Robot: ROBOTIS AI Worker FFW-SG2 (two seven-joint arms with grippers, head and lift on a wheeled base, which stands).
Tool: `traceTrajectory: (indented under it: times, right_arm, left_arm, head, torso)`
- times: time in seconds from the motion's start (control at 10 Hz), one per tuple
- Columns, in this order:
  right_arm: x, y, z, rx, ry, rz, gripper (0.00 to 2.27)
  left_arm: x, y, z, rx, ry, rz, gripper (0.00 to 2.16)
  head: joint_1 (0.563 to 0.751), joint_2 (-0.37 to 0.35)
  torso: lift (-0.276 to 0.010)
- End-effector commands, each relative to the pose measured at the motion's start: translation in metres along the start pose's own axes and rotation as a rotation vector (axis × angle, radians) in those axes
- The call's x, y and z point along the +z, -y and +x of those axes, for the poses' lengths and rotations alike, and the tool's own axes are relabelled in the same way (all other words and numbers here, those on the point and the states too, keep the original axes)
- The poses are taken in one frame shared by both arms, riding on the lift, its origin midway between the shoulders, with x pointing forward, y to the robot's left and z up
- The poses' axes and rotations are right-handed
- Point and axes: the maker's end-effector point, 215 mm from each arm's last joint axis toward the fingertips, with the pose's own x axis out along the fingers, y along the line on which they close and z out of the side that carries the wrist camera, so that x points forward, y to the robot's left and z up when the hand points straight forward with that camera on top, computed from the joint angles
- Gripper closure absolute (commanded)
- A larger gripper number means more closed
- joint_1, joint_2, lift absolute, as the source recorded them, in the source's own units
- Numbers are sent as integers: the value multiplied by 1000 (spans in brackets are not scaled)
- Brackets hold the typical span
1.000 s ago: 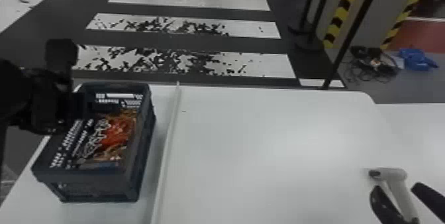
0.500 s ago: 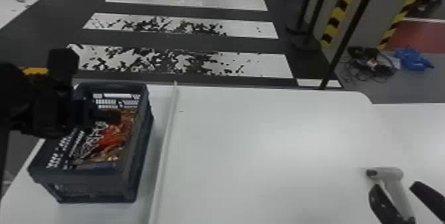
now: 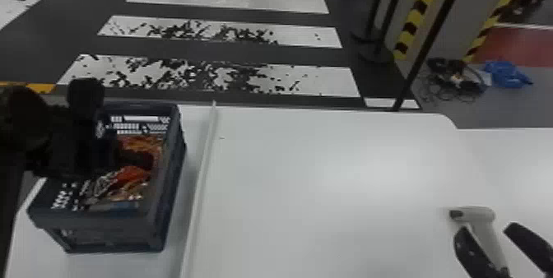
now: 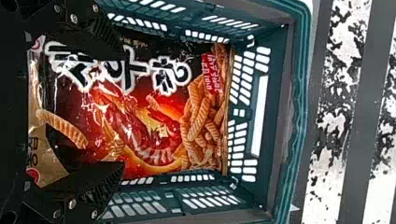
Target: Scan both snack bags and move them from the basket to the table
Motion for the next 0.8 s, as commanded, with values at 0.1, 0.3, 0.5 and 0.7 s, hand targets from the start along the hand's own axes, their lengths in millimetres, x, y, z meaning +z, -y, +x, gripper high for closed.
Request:
traceTrajectory:
  times: [0.1,0.3,0.5,0.7]
  right_arm:
    - [1,0,-1,6,4,4,134]
    - [0,1,-2,5,8,3,134]
    - [2,-1,-3,9,13,-1,134]
    - [6,0,-6,9,26,-7,134]
  left_arm:
    - [-3,0,7,-3,-34,-9,215]
    - [-11,1,15,-12,-67,-19,265]
    - [-22,3,22,-24,-97,-28,333]
    - [-42,6,34,-49,-148,-50,674]
  head:
    - [695,-101]
    - [695,-102]
    - [695,-107]
    - [695,-111]
  torso:
    - [-98]
    - [-98]
    - [-98]
    - [-98]
